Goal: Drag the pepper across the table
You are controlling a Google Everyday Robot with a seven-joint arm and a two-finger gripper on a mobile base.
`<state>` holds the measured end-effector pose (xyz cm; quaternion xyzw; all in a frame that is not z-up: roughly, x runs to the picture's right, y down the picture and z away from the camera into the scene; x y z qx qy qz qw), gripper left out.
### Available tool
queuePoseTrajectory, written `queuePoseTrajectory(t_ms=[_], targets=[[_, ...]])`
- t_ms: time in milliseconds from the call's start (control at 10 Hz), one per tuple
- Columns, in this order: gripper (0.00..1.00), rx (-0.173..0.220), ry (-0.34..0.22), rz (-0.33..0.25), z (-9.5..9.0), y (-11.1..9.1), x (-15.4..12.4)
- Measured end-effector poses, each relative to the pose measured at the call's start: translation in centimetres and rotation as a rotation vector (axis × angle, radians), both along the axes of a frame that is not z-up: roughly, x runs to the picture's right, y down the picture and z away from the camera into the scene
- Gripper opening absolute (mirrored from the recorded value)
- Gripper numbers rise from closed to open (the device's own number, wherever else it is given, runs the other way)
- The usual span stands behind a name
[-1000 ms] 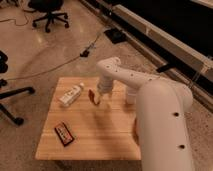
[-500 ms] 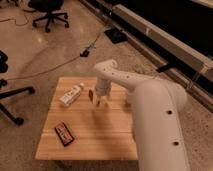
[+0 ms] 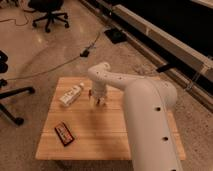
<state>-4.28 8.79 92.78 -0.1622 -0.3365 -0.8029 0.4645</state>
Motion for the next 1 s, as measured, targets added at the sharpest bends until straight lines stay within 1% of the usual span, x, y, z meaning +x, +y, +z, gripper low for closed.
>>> queuePoseTrajectory(t_ms=[100, 300, 500, 600, 800, 1000], targets=[[0.50, -0.002, 0.005, -0.001, 0.1, 0.1, -0.1], [0.27, -0.012, 0.007, 0.010, 0.1, -0.2, -0.1], [0.07, -0.023, -0.002, 0.018, -0.2, -0.6, 0.5], [0.01, -0.029, -0.008, 0.021, -0.5, -0.7, 0.6], [0.00, -0.033, -0.020, 0.020, -1.0, -1.0, 0.8], [0.00, -0.036, -0.030, 0.005, -1.8, -0.8, 1.3]])
